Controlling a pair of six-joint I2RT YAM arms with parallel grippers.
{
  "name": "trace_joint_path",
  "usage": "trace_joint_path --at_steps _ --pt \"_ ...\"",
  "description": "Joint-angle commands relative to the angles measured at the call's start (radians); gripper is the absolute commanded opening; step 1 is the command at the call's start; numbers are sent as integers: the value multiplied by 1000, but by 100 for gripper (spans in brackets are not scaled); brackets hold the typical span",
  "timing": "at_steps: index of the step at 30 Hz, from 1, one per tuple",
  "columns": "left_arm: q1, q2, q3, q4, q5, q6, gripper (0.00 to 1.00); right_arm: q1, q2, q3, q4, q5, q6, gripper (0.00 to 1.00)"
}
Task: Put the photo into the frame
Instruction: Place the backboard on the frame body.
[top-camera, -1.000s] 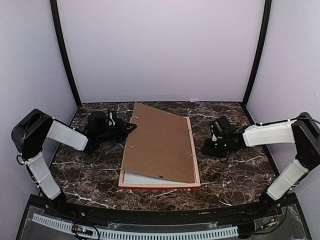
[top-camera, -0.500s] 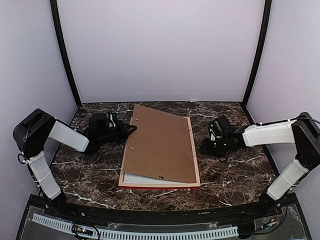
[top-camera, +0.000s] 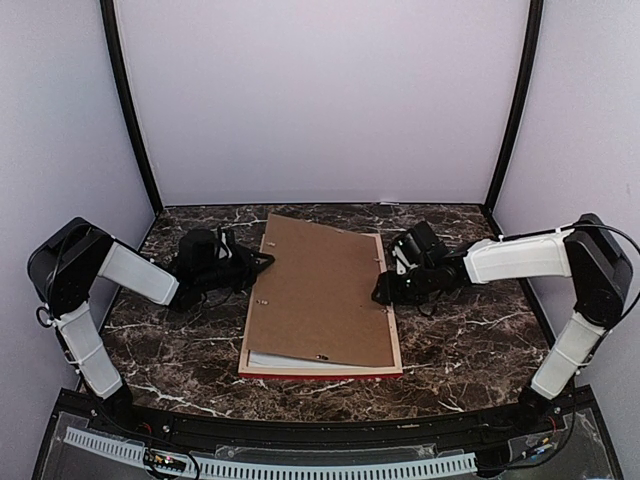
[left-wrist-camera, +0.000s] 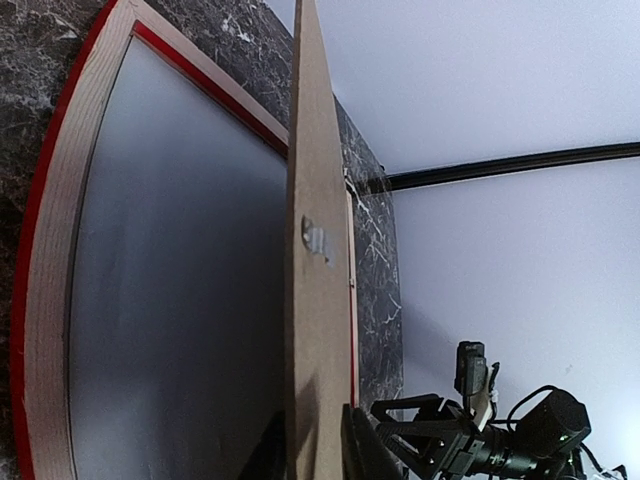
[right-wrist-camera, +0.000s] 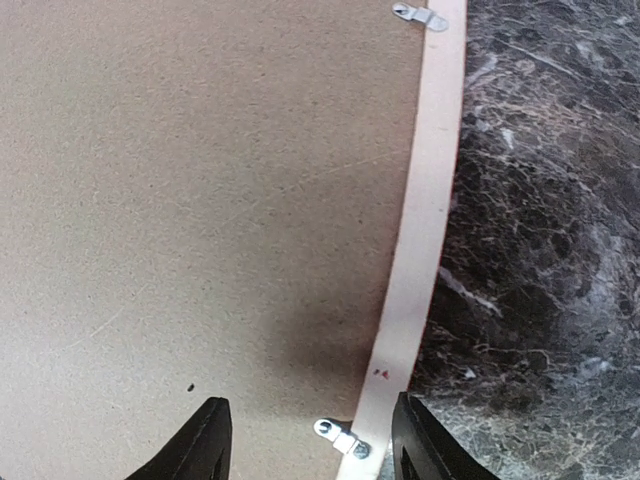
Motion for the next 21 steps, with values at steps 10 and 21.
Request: trace_joint_path --at_steps 10,21 --pt "-12 -10 5 -11 17 29 22 41 88 66 -19 -32 -37 55" --pt "-12 -17 13 -32 10 43 22 64 72 61 -68 -14 21 53"
